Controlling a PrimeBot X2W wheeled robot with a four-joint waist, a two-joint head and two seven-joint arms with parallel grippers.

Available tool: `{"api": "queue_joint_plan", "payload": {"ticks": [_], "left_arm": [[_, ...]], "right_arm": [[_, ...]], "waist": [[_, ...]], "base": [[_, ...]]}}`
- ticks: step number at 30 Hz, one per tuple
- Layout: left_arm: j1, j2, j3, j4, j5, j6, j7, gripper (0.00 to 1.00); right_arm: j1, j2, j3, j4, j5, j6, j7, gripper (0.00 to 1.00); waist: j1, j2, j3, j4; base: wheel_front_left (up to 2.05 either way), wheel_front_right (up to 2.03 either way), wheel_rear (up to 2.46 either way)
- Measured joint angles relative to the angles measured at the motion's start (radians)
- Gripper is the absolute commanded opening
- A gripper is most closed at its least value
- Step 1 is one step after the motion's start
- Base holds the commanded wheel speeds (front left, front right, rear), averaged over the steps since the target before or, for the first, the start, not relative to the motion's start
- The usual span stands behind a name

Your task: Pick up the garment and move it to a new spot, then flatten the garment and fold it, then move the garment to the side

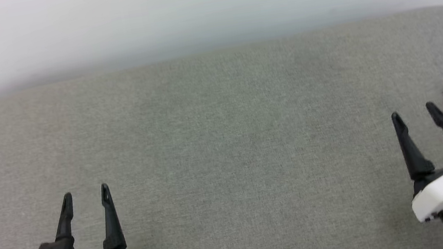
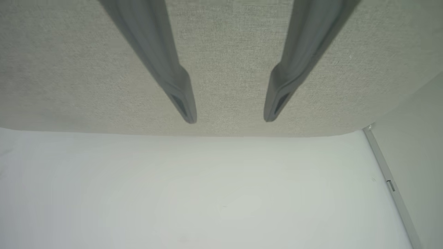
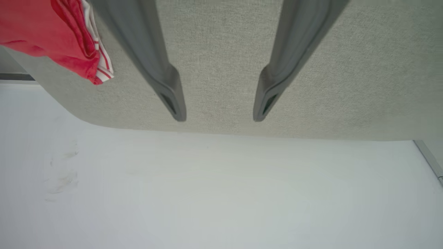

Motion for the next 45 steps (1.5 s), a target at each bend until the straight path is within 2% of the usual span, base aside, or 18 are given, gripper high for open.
{"api": "queue_joint_plan", "payload": {"ticks": [12,33,34,38,45], "left_arm": [[0.099,0.012,-0.017,-0.011,0.001,0.009,0.01,1.0],[0.105,0.013,-0.026,0.003,-0.02,0.005,0.012,1.0],[0.105,0.012,-0.026,0.004,-0.02,0.005,0.012,0.0],[0.119,-0.007,-0.035,0.032,-0.03,0.001,0.017,0.0],[0.115,-0.022,-0.009,0.047,-0.151,-0.026,0.046,0.0]], "right_arm": [[0.166,0.051,0.006,-0.123,-0.021,0.0,0.047,1.0],[0.166,0.054,0.016,-0.127,-0.013,0.0,0.054,1.0],[0.166,0.054,0.017,-0.125,-0.012,0.0,0.054,0.0],[0.181,0.058,0.02,-0.091,-0.002,0.0,0.056,0.0],[0.178,0.061,0.013,-0.065,0.137,0.0,0.066,0.0]], "waist": [[0.0,0.0,-0.105,-0.004],[0.0002,0.0,-0.111,-0.001],[0.0003,0.0,-0.11,0.0],[0.0003,0.0,-0.11,0.001],[0.0003,0.0,-0.109,0.003]], "base": [[0.0,0.0,0.0],[0.0,0.0,0.0],[0.0,0.0,0.0],[0.0,0.0,0.0],[0.0,0.0,0.0]]}}
